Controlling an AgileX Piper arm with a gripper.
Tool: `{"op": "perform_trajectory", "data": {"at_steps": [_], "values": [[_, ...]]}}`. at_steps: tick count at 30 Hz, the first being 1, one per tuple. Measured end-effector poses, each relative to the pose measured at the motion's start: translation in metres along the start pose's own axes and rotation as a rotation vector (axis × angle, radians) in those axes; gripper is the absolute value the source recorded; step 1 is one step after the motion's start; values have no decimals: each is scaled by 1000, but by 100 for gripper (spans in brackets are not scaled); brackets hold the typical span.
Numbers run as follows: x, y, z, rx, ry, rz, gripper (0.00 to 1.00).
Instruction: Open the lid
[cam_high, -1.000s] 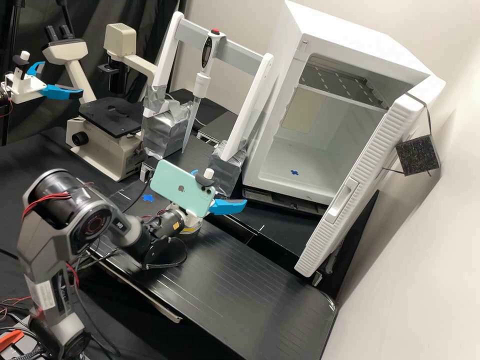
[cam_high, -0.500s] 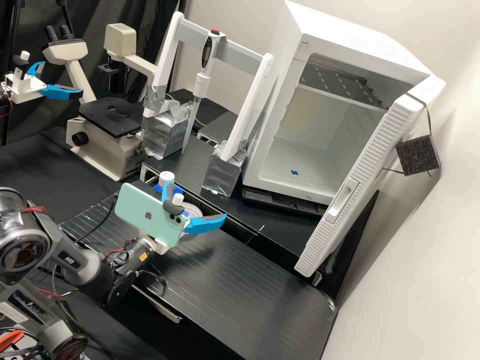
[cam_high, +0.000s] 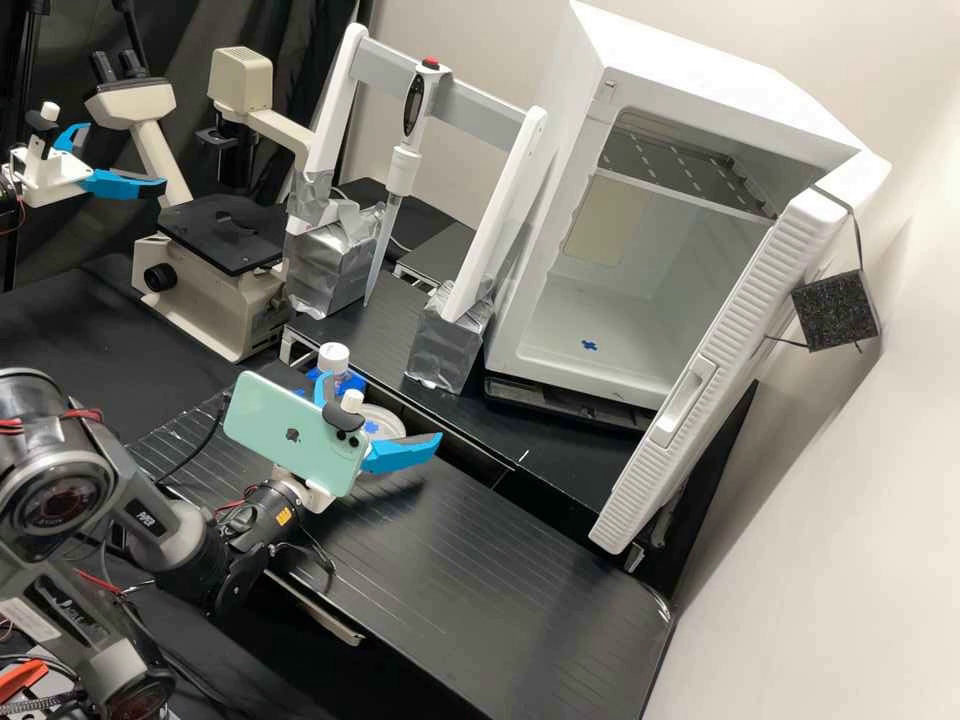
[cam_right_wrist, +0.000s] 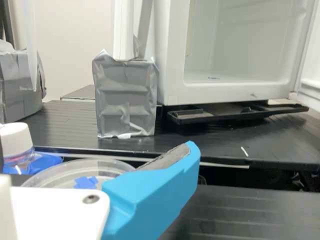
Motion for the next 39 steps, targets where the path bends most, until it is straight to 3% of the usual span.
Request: {"op": "perform_trajectory", "data": {"at_steps": [6, 26, 27, 39], "values": [[2, -4, 2, 7, -7, -26, 100], [1, -6, 8, -24, -9, -76, 100], [1, -6, 8, -25, -9, -77, 0], [-1, -5, 11, -34, -14, -84, 0]]}}
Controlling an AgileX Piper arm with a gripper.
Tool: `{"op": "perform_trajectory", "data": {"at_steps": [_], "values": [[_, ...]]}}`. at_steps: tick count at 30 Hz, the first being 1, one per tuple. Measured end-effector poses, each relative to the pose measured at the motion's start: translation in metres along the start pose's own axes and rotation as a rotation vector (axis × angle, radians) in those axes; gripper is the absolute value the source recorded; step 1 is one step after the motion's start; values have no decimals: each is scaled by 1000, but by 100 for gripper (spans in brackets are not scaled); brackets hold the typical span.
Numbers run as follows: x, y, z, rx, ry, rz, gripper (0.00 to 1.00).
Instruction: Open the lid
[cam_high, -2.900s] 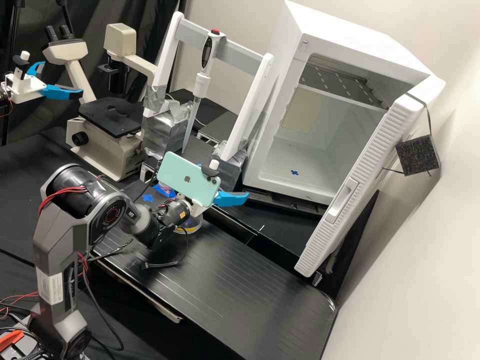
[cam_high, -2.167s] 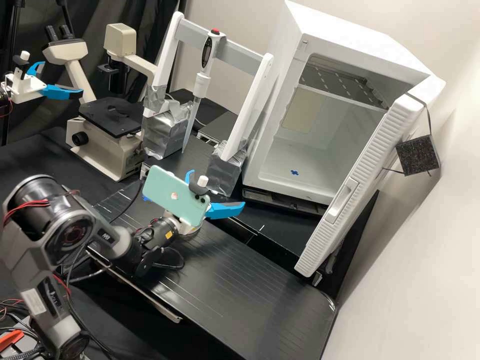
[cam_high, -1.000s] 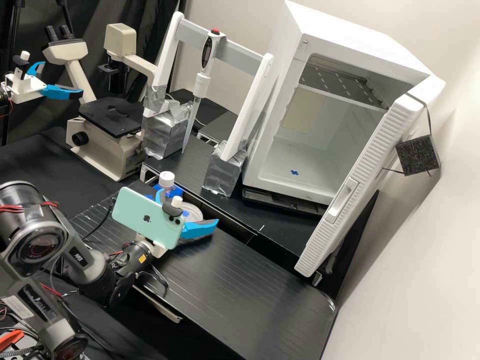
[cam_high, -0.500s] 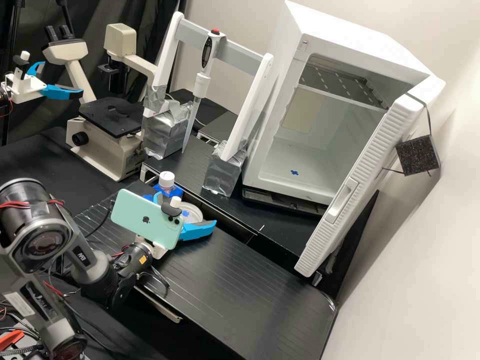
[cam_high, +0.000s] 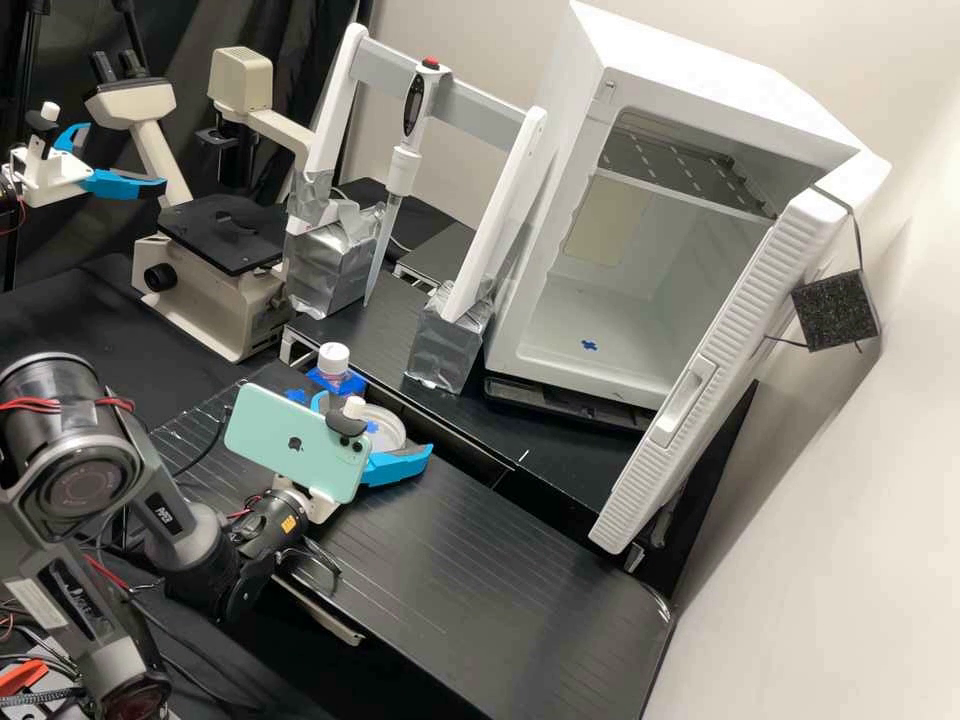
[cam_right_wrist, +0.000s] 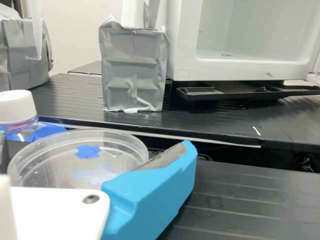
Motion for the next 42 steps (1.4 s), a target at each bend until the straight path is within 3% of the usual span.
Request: {"op": "perform_trajectory", "data": {"at_steps": [18, 34, 42], "values": [[0, 0, 0, 19, 2, -5, 0], [-23, 16, -14, 22, 90, -11, 0], [-13, 7, -9, 32, 75, -48, 0]]}}
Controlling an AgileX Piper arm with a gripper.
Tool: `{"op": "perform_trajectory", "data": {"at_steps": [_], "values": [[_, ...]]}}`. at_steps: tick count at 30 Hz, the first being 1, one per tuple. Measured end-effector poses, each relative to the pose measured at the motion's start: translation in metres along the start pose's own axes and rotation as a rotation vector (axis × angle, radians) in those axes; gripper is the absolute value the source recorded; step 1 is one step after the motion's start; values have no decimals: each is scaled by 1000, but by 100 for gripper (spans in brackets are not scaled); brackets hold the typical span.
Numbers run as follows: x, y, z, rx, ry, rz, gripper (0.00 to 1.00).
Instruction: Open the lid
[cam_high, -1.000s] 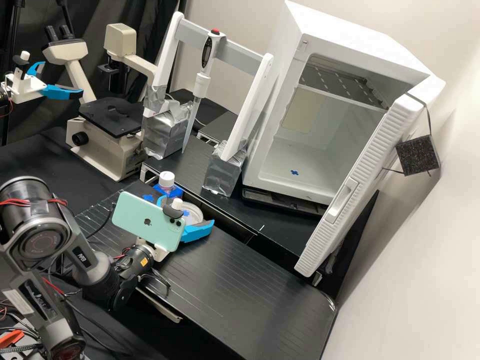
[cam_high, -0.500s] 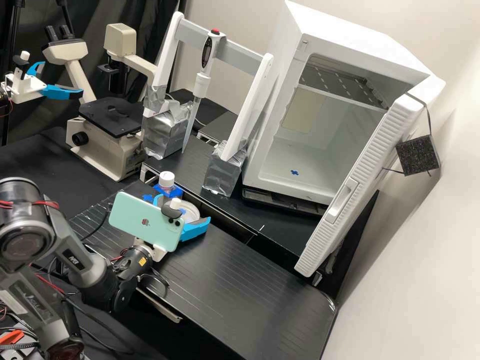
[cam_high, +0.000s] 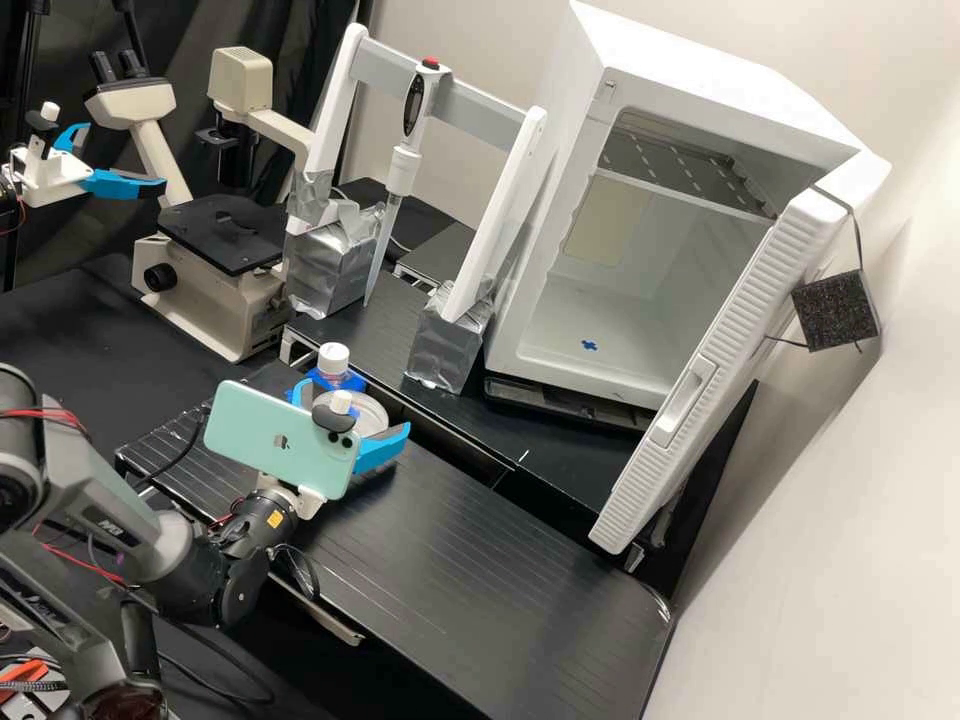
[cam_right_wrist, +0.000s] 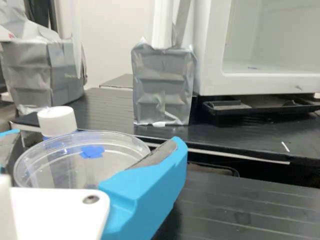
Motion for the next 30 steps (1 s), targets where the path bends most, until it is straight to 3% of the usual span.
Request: {"op": "perform_trajectory", "data": {"at_steps": [4, 15, 16, 30], "values": [[7, -4, 10, 10, -50, 9, 0], [8, -3, 12, 0, -57, 27, 0], [8, -3, 12, 0, -57, 27, 100], [6, 1, 10, -30, -52, 50, 100]]}}
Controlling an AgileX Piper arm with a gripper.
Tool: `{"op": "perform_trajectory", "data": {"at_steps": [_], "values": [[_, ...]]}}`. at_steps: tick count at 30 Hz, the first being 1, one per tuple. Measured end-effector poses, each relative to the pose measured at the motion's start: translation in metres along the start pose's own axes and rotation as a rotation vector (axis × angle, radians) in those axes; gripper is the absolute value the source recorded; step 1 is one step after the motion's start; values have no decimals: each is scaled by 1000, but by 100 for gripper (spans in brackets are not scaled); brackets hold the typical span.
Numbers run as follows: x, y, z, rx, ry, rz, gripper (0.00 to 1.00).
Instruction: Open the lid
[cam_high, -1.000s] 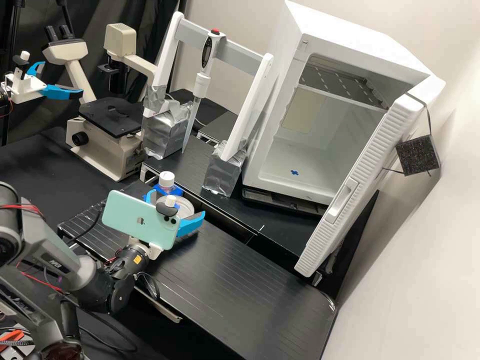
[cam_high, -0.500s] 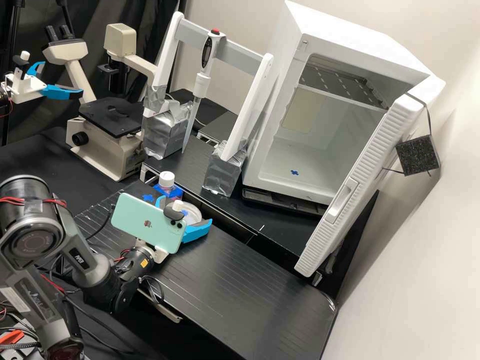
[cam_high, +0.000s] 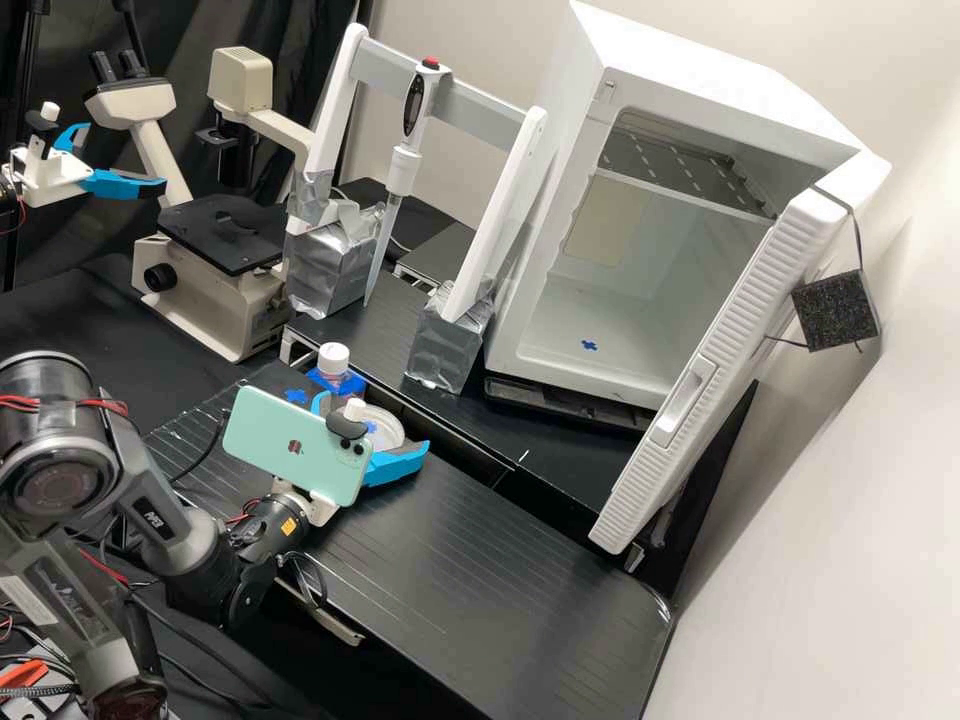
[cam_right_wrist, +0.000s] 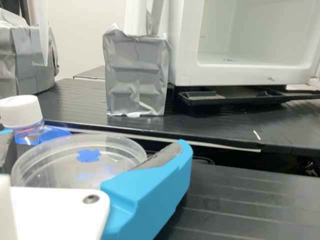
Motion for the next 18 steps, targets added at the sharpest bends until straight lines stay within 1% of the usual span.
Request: {"op": "perform_trajectory", "data": {"at_steps": [9, 13, 18], "values": [[-1, 2, 0, -5, -3, 13, 100], [0, 1, -2, -4, 6, 5, 100], [2, -3, -1, 11, 8, -10, 100]]}}
